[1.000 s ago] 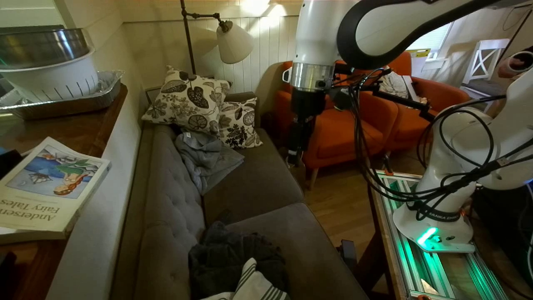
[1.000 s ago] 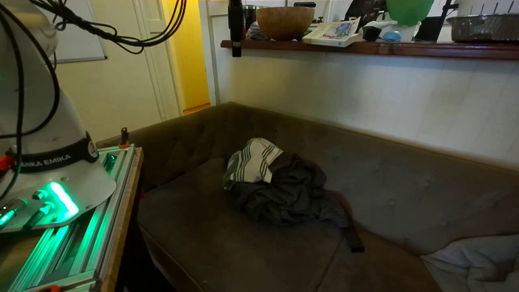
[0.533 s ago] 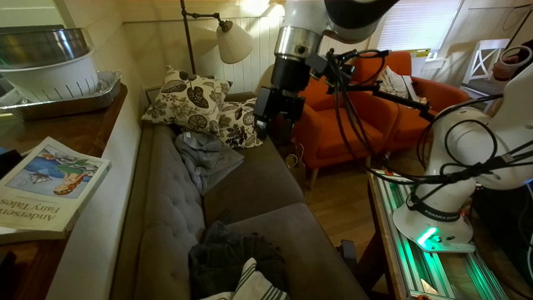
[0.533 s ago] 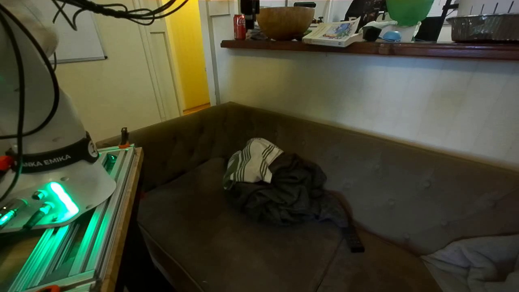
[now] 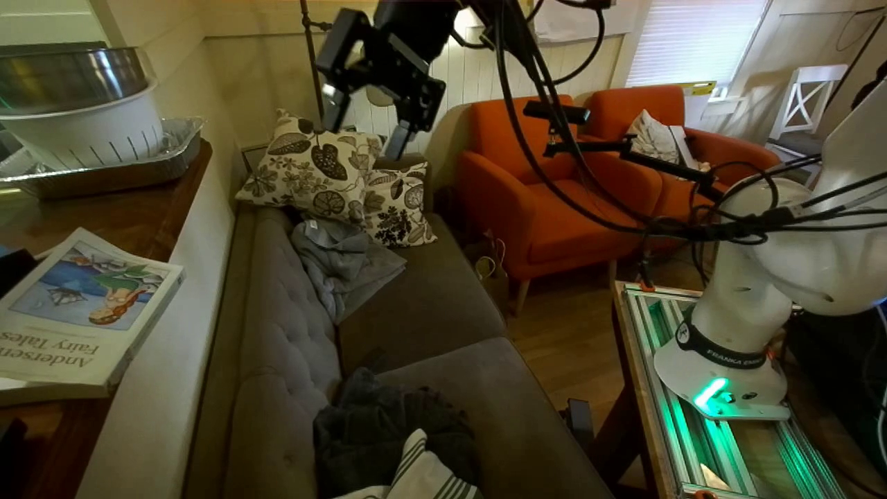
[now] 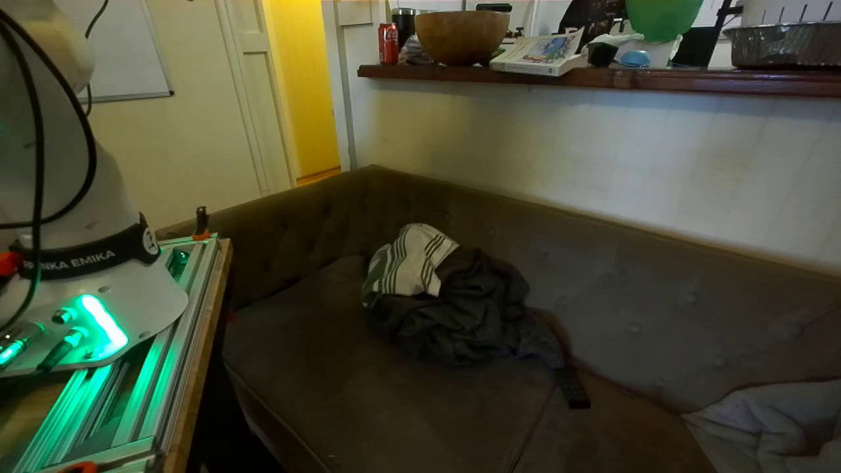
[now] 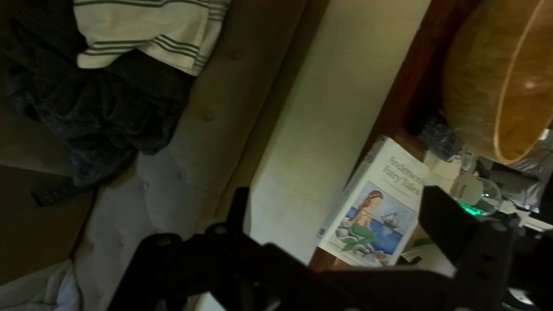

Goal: Put the brown bowl on the couch

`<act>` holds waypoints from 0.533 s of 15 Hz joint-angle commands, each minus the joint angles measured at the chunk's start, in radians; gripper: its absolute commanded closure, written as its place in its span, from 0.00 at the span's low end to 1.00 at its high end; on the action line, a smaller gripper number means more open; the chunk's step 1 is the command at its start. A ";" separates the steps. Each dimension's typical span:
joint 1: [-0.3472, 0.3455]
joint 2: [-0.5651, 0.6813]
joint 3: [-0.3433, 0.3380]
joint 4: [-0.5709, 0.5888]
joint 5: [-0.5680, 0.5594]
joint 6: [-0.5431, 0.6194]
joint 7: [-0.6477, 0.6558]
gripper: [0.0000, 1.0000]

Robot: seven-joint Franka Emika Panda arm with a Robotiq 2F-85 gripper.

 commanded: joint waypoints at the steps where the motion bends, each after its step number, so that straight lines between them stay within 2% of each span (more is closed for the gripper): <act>1: 0.028 0.157 0.047 0.246 0.018 0.017 0.100 0.00; 3: 0.046 0.225 0.083 0.355 -0.005 0.041 0.181 0.00; 4: 0.035 0.135 0.060 0.222 -0.002 0.036 0.111 0.00; 5: 0.042 0.157 0.067 0.253 -0.005 0.038 0.123 0.00; 8: 0.039 0.160 0.063 0.243 -0.004 0.037 0.116 0.00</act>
